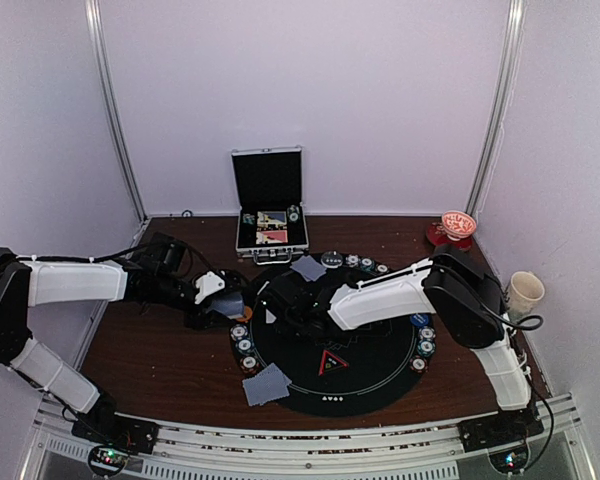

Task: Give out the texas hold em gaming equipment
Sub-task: Flop the poker card in the community card area, then pick up the poker card from the face-down deck piles.

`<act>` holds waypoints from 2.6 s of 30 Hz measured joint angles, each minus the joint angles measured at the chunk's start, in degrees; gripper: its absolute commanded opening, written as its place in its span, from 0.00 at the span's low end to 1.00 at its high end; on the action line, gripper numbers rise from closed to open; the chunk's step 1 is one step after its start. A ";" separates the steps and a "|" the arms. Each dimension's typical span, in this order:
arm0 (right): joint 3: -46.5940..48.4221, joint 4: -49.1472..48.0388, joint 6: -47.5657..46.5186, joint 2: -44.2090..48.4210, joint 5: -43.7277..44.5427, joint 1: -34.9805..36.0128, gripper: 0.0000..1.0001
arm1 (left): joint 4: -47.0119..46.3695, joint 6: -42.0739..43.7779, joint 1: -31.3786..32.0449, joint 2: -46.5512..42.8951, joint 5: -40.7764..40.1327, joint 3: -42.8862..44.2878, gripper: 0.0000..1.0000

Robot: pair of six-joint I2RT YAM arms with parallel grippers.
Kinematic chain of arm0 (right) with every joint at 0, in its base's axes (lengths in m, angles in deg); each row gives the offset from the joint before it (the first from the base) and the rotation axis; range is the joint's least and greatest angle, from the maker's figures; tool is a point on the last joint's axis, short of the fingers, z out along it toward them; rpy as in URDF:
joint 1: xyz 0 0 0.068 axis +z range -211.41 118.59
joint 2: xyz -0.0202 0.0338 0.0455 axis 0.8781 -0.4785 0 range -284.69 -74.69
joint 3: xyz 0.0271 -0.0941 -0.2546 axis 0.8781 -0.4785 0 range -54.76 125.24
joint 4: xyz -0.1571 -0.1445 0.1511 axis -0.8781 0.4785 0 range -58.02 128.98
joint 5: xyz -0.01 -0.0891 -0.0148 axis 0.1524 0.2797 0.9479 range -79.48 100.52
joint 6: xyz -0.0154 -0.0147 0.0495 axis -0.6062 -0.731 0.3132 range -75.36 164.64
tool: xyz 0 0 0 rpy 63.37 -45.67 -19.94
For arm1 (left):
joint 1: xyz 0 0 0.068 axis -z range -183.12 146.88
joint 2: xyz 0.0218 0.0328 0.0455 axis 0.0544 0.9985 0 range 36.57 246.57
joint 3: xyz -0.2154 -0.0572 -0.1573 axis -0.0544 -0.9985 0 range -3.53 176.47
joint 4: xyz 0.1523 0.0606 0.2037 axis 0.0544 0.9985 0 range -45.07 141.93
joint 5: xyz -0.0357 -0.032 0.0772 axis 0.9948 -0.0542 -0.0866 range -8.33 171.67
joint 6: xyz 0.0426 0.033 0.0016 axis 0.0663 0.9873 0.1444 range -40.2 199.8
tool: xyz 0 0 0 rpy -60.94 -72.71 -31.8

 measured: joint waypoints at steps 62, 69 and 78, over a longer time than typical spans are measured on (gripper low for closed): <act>-7.43 -19.76 42.71 10.82 -50.95 -3.28 0.79 | 2.08 3.96 1.92 -2.19 3.52 -0.04 0.56; -5.68 -21.51 44.72 8.33 -52.83 -3.34 0.68 | 2.86 4.76 2.49 -2.78 3.69 -0.35 0.56; -5.31 -22.47 46.88 6.91 -54.42 -4.85 0.45 | 3.17 5.66 2.75 -3.23 3.80 -0.39 0.56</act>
